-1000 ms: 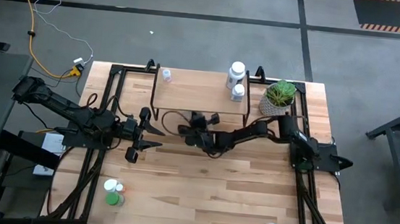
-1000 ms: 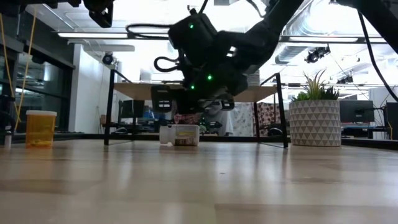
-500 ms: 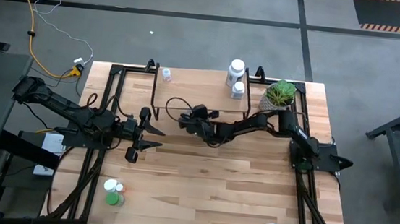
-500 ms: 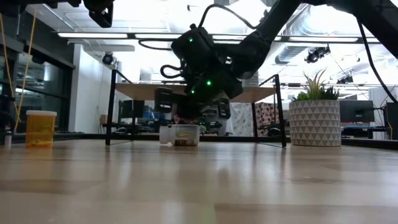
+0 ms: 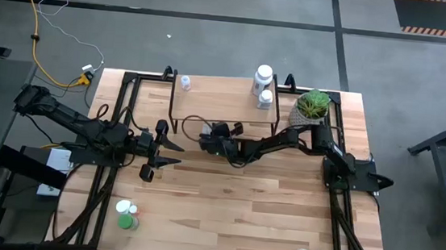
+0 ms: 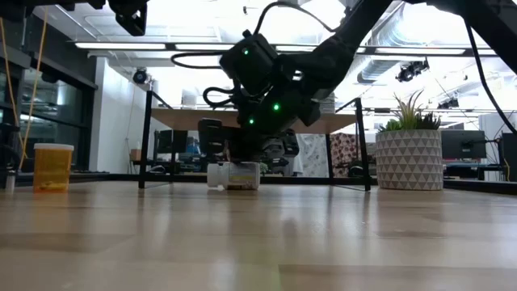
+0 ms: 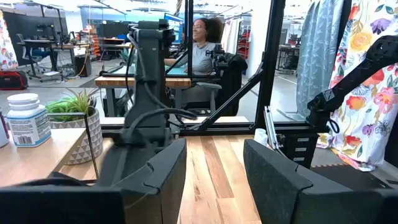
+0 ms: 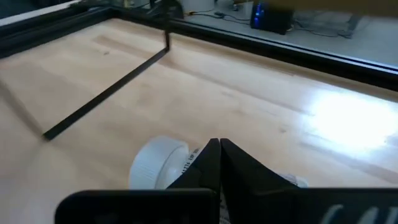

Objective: Pick and place medicine bottles onto shelf by color
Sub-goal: Put the right white pill bottle on the shelf

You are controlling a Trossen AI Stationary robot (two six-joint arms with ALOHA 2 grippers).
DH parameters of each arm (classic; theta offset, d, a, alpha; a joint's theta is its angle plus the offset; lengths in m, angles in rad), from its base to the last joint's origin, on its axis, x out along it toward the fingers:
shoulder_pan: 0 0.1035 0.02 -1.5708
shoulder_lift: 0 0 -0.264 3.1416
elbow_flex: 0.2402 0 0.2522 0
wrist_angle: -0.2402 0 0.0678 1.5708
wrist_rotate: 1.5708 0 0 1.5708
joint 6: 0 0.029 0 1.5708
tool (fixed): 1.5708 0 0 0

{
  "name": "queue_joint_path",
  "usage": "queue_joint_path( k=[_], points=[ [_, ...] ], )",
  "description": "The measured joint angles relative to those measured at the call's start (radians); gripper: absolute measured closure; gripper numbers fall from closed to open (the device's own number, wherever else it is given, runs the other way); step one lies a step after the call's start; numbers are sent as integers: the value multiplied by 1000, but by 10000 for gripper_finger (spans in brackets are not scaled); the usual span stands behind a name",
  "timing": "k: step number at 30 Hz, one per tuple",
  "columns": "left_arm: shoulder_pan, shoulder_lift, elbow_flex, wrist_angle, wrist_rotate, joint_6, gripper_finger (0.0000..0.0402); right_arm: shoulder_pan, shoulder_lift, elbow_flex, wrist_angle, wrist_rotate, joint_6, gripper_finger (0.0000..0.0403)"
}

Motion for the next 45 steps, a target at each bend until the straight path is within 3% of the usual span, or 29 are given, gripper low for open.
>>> queue_joint_path(
  k=[5,11,18,23,33,42,45],
  points=[
    [0,0,0,0,0,0,253,59,-3,2,-49,-17,3,403],
    [0,0,0,0,0,0,253,163,5,-4,-176,-175,111,403],
    [0,0,0,0,0,0,253,260,-18,-4,-203,-58,136,403],
    [0,0,0,0,0,0,253,210,-46,-3,-57,26,-10,403],
    [0,0,0,0,-4,0,253,86,-10,-3,282,-21,-107,403],
    [0,0,0,1,-4,8,253,18,7,-3,331,-45,-81,403],
    [0,0,0,1,-9,7,253,-10,7,-2,317,-106,-31,403]
  ],
)
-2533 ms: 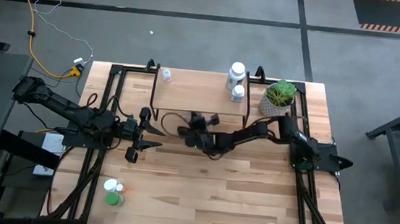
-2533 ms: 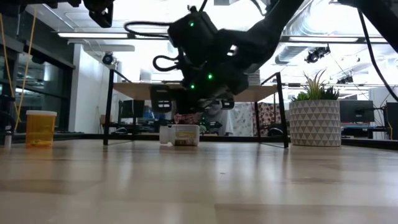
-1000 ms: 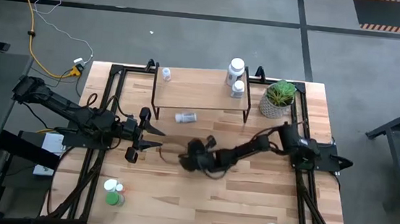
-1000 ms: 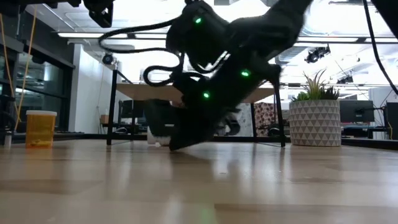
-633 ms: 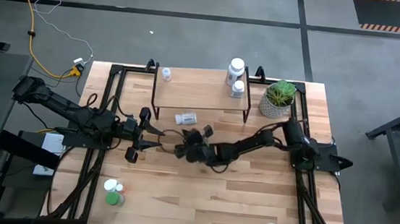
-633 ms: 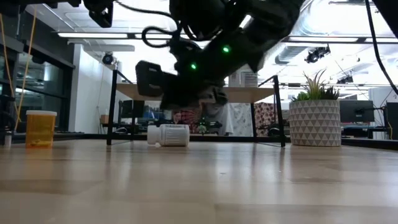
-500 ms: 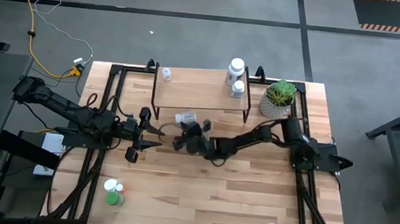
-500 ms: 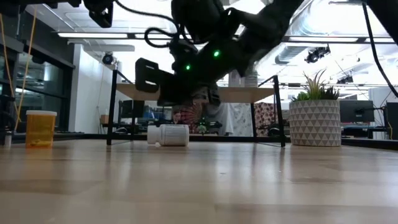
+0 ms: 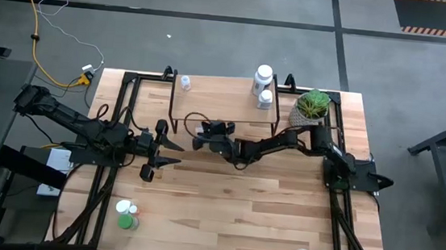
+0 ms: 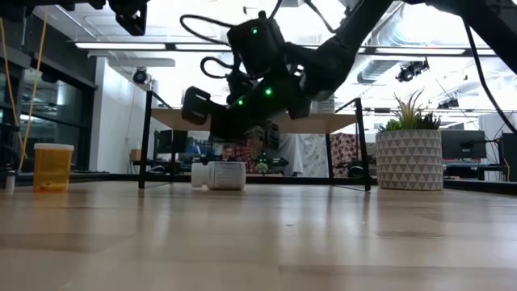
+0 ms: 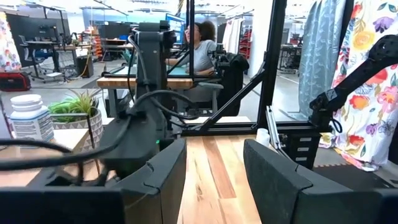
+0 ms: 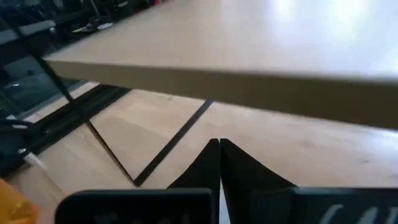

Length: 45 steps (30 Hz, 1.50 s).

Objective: Pick and place medicine bottles onto shelf by color
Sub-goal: Put the right white pill bottle on the shelf

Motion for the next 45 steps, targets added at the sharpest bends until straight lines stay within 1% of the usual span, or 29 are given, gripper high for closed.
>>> queue_joint_path(
  k=[2,7,13,16,23,33,41,45],
  points=[
    [0,0,0,0,-8,0,253,-16,0,0,-10,-32,14,403],
    [0,0,0,0,-13,0,253,-43,0,0,-35,-49,16,403],
    [0,0,0,0,-14,0,253,-62,-2,1,-120,-116,52,403],
    [0,0,0,0,-14,0,253,-68,-3,2,-158,-130,51,403],
    [0,0,0,0,-14,0,253,-67,-7,4,-224,-144,25,403],
    [0,0,0,0,-14,0,253,-46,-7,4,-269,-170,19,403],
    [0,0,0,0,-14,0,253,-40,-13,4,-320,-227,22,403],
    [0,0,0,-1,-14,1,253,-39,-41,3,-372,-253,33,403]
  ],
)
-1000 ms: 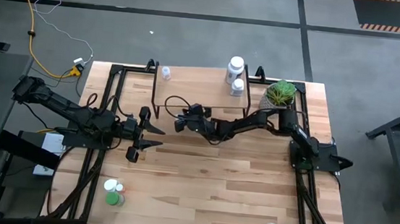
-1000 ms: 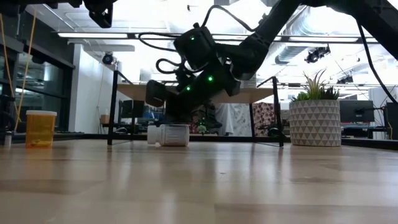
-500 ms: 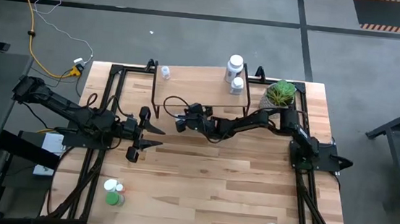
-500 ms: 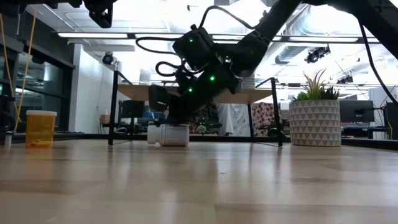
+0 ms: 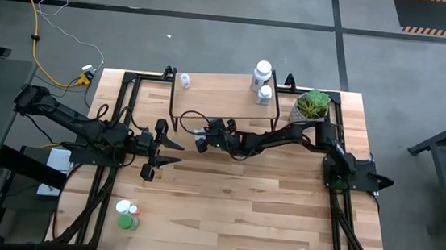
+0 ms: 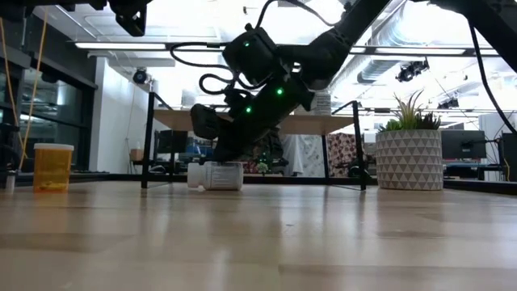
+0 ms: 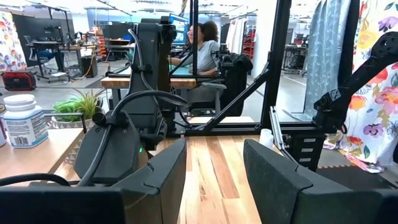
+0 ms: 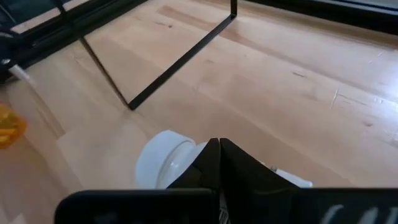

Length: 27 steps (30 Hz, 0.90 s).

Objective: Pick and place medicine bottles onto shelf by color
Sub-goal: Put the right white pill bottle on the shelf

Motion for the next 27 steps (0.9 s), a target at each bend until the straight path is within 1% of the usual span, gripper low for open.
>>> queue_joint_path(
  k=[5,12,19,24,27],
  points=[
    [0,0,0,-1,0,0,253,8,-33,-3,-57,-19,-13,403],
    [0,0,0,-8,0,0,253,30,-78,-4,-249,-26,16,403],
    [0,0,0,-8,0,0,253,71,-80,-10,-382,-117,55,403],
    [0,0,0,-9,0,0,253,109,-94,-8,-427,-78,49,403],
    [0,0,0,-8,0,0,253,131,-133,-8,-455,-36,32,403]
  ],
)
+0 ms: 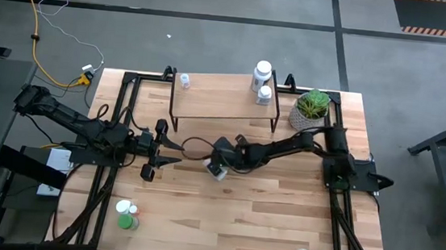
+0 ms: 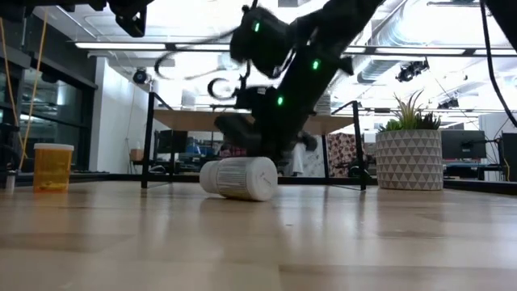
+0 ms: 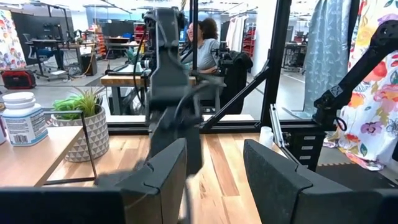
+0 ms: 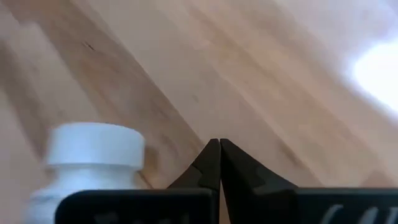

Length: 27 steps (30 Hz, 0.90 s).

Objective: Pick and place medicine bottles onto shelf by color
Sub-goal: Put the right white pill bottle on the shelf

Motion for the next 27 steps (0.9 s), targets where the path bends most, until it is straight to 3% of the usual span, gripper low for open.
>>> queue_joint_path(
  k=[5,9,12,16,21,24,27],
  points=[
    [0,0,0,0,0,0,253,47,-94,1,-113,98,-9,403],
    [0,0,0,0,0,0,253,88,-163,2,-184,101,-32,403],
    [0,0,0,0,0,-3,253,107,-189,3,-178,15,-72,403],
    [0,0,0,1,0,-8,253,97,-203,3,-115,-214,-93,402],
    [0,0,0,1,0,-8,253,59,-203,3,-45,-416,-91,397],
    [0,0,0,1,-5,1,253,38,-203,3,-8,-511,-88,370],
    [0,0,0,1,-8,3,253,31,-203,3,23,-521,-95,320]
  ],
)
